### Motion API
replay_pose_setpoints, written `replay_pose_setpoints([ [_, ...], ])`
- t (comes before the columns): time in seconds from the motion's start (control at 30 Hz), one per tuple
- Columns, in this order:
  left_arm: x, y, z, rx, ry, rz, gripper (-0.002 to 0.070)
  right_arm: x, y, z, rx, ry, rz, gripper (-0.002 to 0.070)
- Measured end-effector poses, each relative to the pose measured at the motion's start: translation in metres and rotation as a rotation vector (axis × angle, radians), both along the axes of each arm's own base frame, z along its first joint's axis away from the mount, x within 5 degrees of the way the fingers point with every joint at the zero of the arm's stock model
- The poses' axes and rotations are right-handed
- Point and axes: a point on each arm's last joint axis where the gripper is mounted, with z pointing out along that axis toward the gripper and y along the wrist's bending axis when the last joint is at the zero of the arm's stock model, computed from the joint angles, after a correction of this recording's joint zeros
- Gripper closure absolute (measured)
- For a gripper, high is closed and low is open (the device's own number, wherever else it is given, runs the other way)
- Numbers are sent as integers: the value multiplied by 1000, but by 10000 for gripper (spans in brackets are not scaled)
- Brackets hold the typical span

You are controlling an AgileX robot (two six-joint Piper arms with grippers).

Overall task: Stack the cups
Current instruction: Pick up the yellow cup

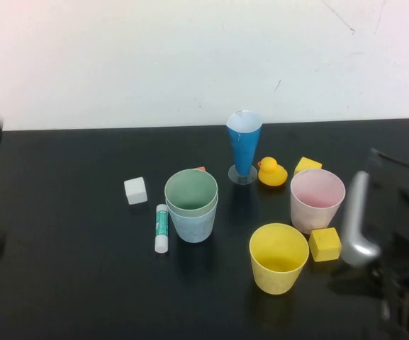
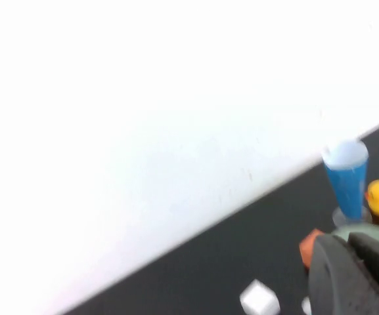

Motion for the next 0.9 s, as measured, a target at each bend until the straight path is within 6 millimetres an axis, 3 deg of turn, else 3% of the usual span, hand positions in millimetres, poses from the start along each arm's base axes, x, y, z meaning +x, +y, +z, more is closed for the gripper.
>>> replay_pose_setpoints([
  [0.17,-29,11,-33,7,0,1,673,29,17,4,-1,15,-19,377],
  [0.27,-41,16,-48,18,-11,4,673,47,25,1,-2,36,-51,300],
  [0.6,-52,22,-64,76,-39,21,673,92,42,-35,-69,92,-73,269],
  [0.9,-52,22,-64,83,-37,22,673,105,45,-59,-102,91,-95,271],
])
